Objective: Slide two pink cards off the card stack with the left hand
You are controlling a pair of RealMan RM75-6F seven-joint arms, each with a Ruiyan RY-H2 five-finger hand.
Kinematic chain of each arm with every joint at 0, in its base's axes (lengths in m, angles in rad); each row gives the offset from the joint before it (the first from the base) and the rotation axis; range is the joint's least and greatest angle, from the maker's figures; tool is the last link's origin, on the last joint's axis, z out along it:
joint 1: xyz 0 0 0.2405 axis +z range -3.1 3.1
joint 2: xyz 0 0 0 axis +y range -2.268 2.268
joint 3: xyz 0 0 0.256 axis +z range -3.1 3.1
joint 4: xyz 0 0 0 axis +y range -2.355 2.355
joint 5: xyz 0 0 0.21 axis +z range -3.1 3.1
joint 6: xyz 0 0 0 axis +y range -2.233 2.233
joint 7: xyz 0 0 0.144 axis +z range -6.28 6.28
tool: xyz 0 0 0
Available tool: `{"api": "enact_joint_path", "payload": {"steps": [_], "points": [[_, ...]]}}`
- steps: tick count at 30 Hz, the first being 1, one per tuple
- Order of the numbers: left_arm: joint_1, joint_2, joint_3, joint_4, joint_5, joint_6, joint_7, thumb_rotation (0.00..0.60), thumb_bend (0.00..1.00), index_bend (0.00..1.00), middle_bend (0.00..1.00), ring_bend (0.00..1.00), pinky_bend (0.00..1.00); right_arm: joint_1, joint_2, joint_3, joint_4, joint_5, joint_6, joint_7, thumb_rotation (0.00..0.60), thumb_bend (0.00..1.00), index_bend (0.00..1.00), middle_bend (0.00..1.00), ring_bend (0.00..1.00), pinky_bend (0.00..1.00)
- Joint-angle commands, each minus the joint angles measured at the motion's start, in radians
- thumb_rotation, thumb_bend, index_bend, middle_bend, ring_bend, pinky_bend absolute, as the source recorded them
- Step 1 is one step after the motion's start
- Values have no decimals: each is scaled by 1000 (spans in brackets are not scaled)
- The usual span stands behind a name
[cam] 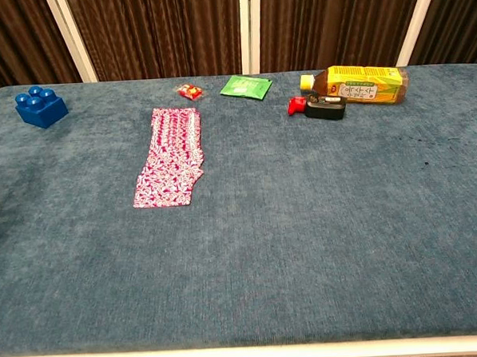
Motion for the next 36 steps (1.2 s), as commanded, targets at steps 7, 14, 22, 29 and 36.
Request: {"api": "enact_joint_path", "payload": {"steps": [7,14,22,29,36], "points": [[-18,-9,19,-39,-36,-71,93,600,458,127,944,905,888,-1,3,-2,8,3,-4,2,600,203,0,0,0,0],[-72,-57,31,-32,-33,-165,143,600,522,133,964,908,886,-2,7,-1,13,10,-6,7,600,203,0,0,0,0],[-185,-155,22,0,-71,-340,213,600,558,134,957,909,886,-1,17,7,4,17,-4,5,600,203,0,0,0,0],[-253,-256,7,75,-144,-435,276,600,563,133,950,909,882,1,19,6,3,23,-12,4,600,203,0,0,0,0],[-300,-326,-6,140,-200,-481,306,600,571,133,950,909,881,3,21,8,5,26,-13,8,600,202,0,0,0,0]]}}
